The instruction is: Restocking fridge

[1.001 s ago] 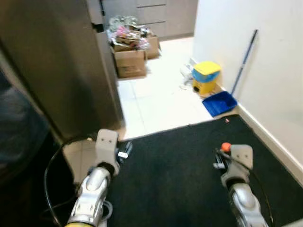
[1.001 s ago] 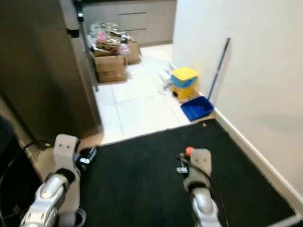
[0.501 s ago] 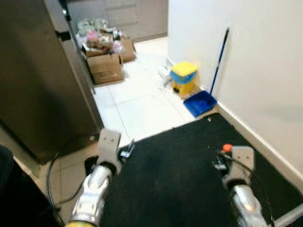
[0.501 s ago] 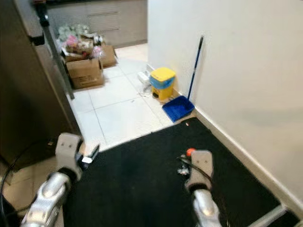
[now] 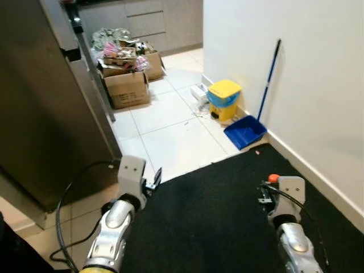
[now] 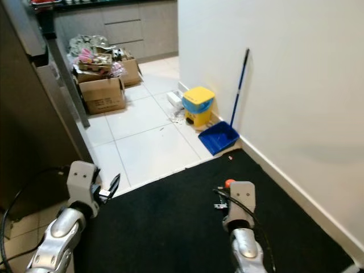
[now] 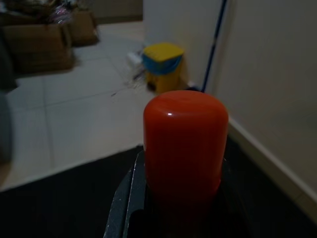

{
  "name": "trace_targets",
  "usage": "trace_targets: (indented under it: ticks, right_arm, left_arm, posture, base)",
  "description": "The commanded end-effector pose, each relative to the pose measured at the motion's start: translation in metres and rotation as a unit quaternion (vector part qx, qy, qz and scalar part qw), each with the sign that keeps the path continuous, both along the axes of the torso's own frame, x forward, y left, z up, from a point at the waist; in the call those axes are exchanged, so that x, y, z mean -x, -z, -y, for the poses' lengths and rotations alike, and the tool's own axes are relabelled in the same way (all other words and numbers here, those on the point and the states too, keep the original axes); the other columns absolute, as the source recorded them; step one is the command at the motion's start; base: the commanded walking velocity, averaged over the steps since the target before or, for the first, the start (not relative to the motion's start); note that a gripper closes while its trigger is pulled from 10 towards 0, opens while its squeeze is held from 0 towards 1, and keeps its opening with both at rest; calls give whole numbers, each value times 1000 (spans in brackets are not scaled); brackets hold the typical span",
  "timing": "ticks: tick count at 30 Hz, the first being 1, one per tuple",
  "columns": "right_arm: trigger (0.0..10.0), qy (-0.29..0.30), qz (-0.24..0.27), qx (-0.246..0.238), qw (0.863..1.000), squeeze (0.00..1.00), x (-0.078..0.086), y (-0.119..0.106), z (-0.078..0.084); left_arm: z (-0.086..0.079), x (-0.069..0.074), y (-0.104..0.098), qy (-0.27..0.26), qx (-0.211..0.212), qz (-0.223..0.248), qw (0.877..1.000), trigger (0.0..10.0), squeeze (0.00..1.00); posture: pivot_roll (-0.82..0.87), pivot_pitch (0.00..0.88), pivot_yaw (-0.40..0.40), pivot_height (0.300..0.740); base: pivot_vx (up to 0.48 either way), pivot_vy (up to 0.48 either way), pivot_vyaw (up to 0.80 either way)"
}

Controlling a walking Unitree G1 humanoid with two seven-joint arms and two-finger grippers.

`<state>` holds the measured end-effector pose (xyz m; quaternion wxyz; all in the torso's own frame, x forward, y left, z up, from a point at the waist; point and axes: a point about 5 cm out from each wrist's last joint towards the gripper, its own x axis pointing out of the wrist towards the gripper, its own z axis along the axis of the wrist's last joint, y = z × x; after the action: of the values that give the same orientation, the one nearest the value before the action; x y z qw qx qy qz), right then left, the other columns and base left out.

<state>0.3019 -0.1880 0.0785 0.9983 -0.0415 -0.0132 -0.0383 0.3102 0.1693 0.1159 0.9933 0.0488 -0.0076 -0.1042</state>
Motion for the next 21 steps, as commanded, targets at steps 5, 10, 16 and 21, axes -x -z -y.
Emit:
trace_targets:
  ticks: [5,10,16,21]
  right_arm:
    - [10000,-1,-7,-5,1000,0,3,5,-4]
    - [10000,0,-7,-5,1000,0,3,5,-3]
    - [10000,-3,-6,4,1000,0,2,4,-3]
    - [10000,-4,-5,6,1000,0,3,4,-3]
  left_arm:
    - [-7,3,6,-11,-4,-13,1000,10000,0]
    - [-7,3,7,-11,-4,-13,1000,10000,0]
    - [-7,3,7,-10,-4,-13,1000,10000,0]
    - [-6,4,7,-9,-3,-14,1000,10000,0]
  posture:
    - [-71,128,44,740]
    - [-72,128,45,740]
    - [-74,127,44,740]
    - [-80,125,42,740]
  base:
    - [332,0,0]
    - [328,0,0]
    - [327,0,0]
    - [322,0,0]
